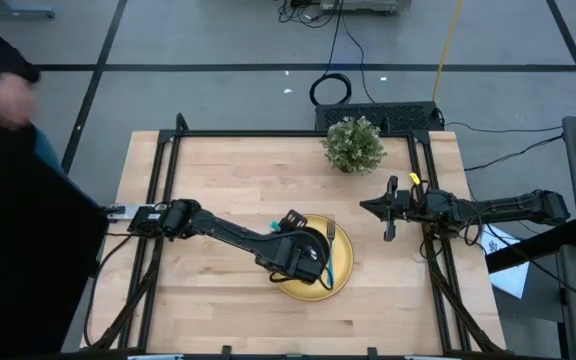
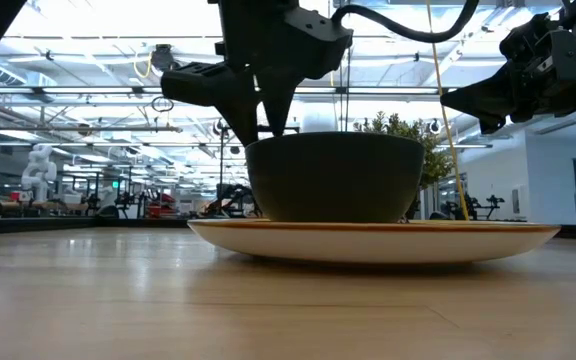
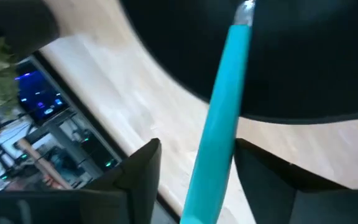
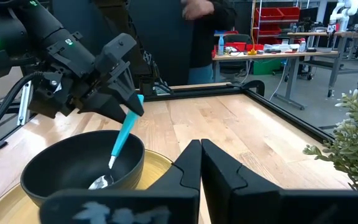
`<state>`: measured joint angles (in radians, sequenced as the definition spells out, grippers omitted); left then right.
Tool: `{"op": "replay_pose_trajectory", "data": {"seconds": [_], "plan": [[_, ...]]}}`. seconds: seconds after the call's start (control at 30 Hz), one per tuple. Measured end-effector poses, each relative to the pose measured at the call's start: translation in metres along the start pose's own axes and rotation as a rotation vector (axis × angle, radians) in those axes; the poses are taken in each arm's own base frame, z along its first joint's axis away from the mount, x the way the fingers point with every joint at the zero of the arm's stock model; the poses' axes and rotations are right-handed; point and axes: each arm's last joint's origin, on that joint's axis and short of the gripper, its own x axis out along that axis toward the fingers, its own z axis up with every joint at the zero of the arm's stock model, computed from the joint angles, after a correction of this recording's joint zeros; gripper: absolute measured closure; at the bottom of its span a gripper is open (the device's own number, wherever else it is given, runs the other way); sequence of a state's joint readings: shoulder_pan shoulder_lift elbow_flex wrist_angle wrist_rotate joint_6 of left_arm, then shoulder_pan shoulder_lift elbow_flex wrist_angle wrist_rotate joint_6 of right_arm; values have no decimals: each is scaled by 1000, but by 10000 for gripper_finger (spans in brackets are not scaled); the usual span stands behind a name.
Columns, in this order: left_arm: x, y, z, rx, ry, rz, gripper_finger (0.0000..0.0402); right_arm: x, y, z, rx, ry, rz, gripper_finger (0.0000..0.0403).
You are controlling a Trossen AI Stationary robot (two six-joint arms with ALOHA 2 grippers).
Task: Set table place
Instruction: Put the blue spoon into the black bowl, then return to Home Position
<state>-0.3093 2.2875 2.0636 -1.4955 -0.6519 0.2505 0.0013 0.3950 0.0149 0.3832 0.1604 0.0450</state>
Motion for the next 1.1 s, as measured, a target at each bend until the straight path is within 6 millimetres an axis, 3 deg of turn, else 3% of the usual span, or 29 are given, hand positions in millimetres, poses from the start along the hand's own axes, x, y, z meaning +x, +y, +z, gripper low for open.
{"op": "replay_pose_trajectory", "data": {"seconds": [0.3,0.7,0.9,1.1], "plan": [[-7,-7,0,37,19,63,148,0,0,0,0,0,0,403],[-35,-3,-14,-49,-42,107,135,0,0,0,0,-1,0,403],[-61,15,-46,-155,-82,111,135,0,0,0,-1,1,0,403],[-96,39,-90,-361,-203,117,139,0,0,-1,-4,14,-1,403]]}}
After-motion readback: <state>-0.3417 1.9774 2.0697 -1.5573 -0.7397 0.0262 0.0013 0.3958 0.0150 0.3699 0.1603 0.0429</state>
